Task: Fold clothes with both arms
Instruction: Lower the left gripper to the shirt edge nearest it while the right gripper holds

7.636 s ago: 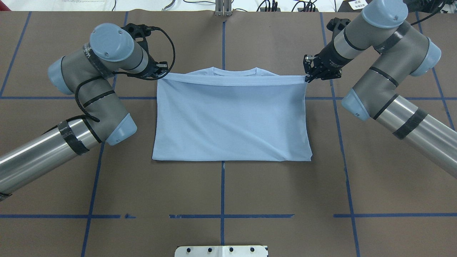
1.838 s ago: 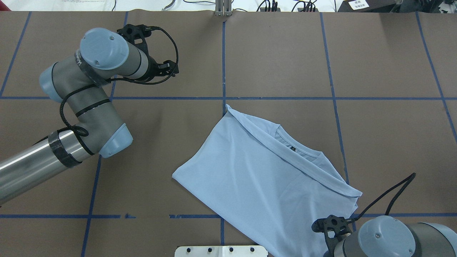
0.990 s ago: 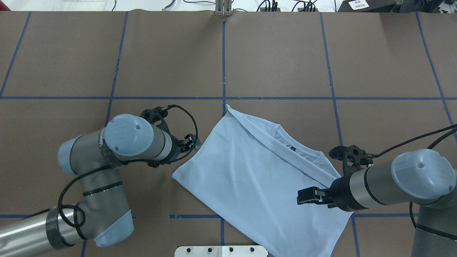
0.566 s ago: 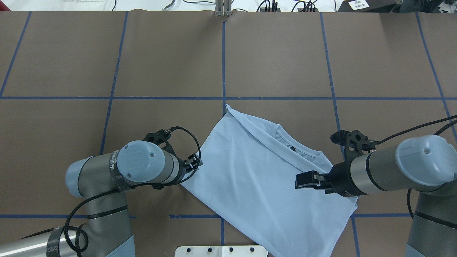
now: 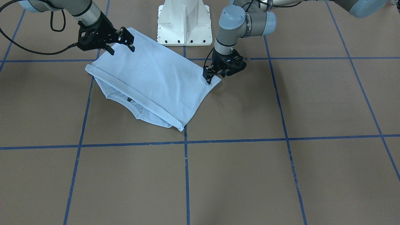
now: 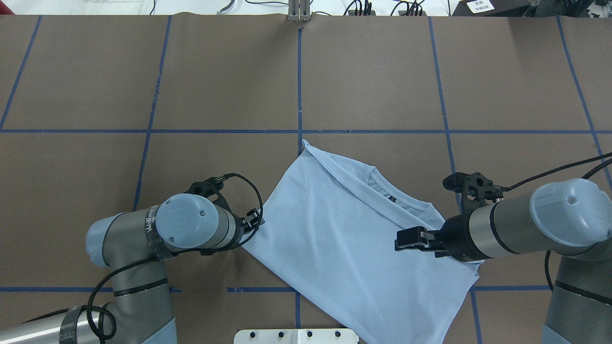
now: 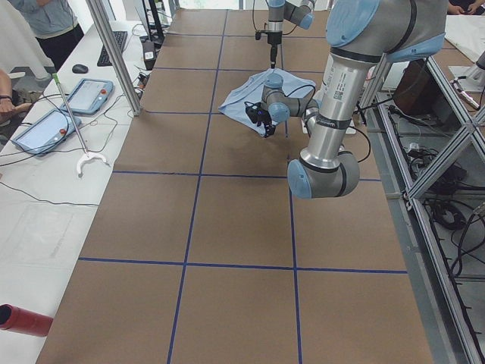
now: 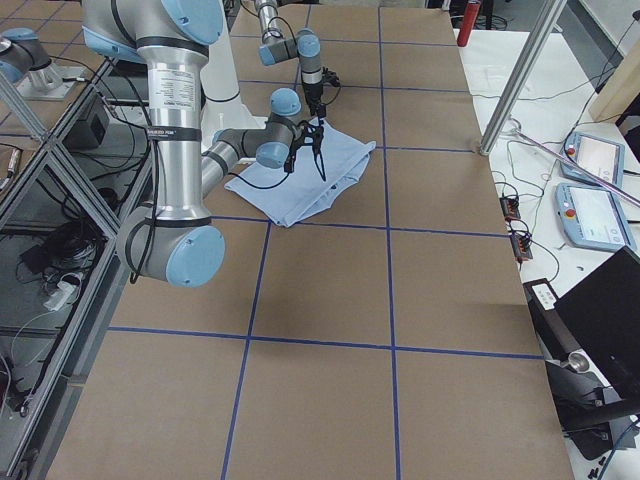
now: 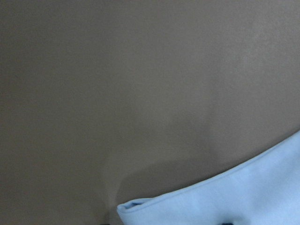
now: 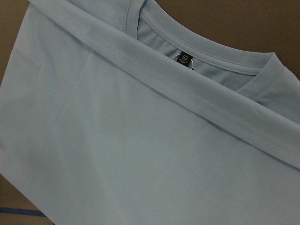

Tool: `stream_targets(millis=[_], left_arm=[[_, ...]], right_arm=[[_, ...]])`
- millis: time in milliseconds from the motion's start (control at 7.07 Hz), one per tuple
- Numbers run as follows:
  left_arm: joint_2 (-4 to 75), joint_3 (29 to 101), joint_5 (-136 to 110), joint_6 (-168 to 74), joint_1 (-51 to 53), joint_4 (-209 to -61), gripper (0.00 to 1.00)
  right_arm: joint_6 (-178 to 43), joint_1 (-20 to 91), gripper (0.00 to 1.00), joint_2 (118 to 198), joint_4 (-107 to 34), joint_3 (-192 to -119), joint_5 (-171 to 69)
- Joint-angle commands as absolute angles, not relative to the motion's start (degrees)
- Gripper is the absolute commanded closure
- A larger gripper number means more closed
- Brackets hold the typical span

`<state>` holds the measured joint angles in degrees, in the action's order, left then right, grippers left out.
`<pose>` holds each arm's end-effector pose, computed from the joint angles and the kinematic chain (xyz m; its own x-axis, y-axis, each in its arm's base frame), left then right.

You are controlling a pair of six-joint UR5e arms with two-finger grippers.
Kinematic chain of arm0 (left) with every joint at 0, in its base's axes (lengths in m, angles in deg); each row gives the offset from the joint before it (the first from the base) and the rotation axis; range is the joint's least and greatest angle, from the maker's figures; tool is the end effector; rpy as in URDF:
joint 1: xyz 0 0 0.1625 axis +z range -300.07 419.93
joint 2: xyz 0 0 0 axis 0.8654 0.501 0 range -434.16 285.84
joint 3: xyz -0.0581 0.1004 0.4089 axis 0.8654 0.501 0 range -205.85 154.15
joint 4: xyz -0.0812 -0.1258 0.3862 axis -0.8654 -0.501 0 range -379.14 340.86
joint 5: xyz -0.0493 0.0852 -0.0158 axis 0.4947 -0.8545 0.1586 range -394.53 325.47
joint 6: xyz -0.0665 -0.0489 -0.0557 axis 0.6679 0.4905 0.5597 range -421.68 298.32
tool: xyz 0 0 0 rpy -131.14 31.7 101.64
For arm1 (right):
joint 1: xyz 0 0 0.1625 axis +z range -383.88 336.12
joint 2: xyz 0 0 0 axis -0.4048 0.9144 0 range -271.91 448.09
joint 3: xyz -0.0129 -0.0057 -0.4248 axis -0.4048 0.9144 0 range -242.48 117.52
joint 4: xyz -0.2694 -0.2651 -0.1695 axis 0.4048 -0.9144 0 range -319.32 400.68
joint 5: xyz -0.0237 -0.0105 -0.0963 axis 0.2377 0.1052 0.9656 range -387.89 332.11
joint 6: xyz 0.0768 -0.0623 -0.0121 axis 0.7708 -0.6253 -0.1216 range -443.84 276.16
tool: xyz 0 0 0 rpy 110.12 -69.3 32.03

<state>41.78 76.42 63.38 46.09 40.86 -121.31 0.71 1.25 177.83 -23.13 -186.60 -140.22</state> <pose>0.5597 -0.3201 0.2882 0.5057 -0.4947 -0.7068 0.3966 0.8609 -0.3187 -0.3713 -0.2796 0.3245 0.4517 0.1149 0.8848 -0.0506 0.9934 -0.1032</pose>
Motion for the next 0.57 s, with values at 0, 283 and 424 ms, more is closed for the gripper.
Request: stream_targets(millis=[0,283,424], left_arm=[[41.06,76.8,63.29,46.16,40.95,-121.27,0.24],[41.15,76.89,63.29,46.33,41.04,-121.27,0.43],[41.32,76.89,63.29,46.33,41.04,-121.27,0.6]], right_arm=[[0.71,1.26,0.0,177.83,-23.13,-186.59,-140.22],[0.71,1.26,0.0,177.83,-23.13,-186.59,-140.22],[0.71,1.26,0.0,177.83,-23.13,-186.59,-140.3]])
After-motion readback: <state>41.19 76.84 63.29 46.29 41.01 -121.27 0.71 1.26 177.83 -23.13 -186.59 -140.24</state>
